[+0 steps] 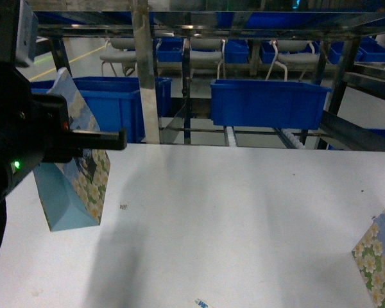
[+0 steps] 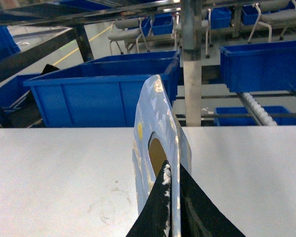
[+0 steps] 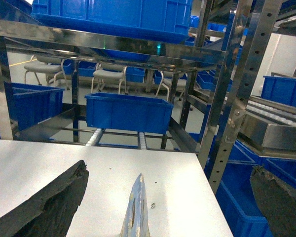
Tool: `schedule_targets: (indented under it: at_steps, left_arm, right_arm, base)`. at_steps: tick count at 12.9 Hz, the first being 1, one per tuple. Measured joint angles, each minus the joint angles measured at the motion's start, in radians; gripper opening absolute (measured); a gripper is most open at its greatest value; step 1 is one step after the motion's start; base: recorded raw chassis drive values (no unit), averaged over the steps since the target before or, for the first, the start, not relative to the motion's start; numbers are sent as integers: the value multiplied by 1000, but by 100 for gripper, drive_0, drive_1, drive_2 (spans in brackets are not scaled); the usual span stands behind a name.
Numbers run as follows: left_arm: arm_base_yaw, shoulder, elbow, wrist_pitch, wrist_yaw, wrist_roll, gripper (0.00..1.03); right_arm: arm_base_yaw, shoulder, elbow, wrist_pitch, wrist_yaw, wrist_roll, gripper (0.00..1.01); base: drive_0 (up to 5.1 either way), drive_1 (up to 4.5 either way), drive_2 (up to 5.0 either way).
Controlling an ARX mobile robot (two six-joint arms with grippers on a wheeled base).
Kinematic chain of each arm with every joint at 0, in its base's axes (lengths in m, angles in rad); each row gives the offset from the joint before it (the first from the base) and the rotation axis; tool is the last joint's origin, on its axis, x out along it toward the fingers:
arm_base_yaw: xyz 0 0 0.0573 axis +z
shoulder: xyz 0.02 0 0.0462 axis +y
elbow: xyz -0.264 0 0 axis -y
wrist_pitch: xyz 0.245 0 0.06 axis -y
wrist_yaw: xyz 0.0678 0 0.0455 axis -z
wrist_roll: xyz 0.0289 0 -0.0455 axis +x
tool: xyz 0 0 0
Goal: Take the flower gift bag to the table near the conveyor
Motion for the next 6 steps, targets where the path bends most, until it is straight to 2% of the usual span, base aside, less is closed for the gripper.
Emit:
schedule_targets:
  at_steps: [6]
  left_arm:
    - [-39, 177, -96, 194, 23, -11, 2]
  right_arm:
    - [0, 0, 0, 0, 0, 0, 98]
  base:
    - [0, 0, 0]
